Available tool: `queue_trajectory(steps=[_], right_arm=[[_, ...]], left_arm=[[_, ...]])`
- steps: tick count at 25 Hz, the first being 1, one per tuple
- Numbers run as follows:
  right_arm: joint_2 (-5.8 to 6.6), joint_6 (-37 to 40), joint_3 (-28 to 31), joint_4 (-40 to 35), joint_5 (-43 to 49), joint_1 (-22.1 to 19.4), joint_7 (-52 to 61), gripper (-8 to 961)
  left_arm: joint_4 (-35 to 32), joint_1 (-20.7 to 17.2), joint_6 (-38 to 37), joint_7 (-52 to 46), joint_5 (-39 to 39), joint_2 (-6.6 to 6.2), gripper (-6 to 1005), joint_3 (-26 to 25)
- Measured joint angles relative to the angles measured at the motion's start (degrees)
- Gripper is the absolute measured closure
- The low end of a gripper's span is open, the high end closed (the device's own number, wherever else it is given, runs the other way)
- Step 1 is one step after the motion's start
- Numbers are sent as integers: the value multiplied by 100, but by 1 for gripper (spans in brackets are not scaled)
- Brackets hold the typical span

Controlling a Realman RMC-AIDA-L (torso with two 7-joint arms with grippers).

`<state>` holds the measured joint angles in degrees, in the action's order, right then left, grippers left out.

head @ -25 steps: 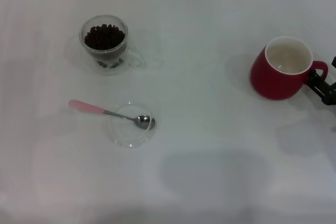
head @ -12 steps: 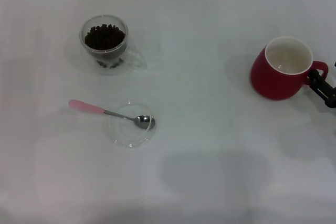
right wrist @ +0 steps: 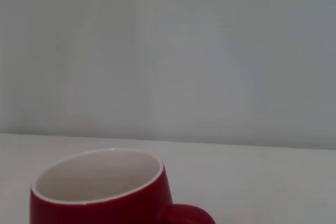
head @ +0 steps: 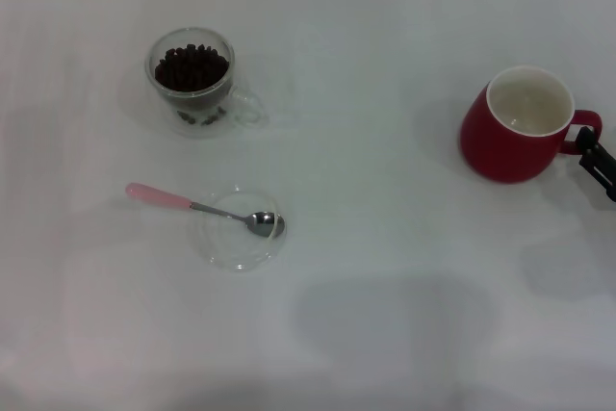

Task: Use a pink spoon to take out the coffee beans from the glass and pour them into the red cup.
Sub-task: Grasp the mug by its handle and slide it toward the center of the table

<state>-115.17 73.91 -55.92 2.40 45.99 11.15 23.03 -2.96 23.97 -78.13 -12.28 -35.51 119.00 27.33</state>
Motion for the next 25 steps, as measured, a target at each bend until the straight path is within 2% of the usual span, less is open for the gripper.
queue_trajectory(steps=[24,25], right_arm=[[-11,-38,-34,-38,34,85,-26,357],[-13,-39,-38,-38,35,88,-27,453]], left_arm=[[24,-35,-35,-19,0,18,111,0],[24,-36,-36,-20,0,18,111,0]])
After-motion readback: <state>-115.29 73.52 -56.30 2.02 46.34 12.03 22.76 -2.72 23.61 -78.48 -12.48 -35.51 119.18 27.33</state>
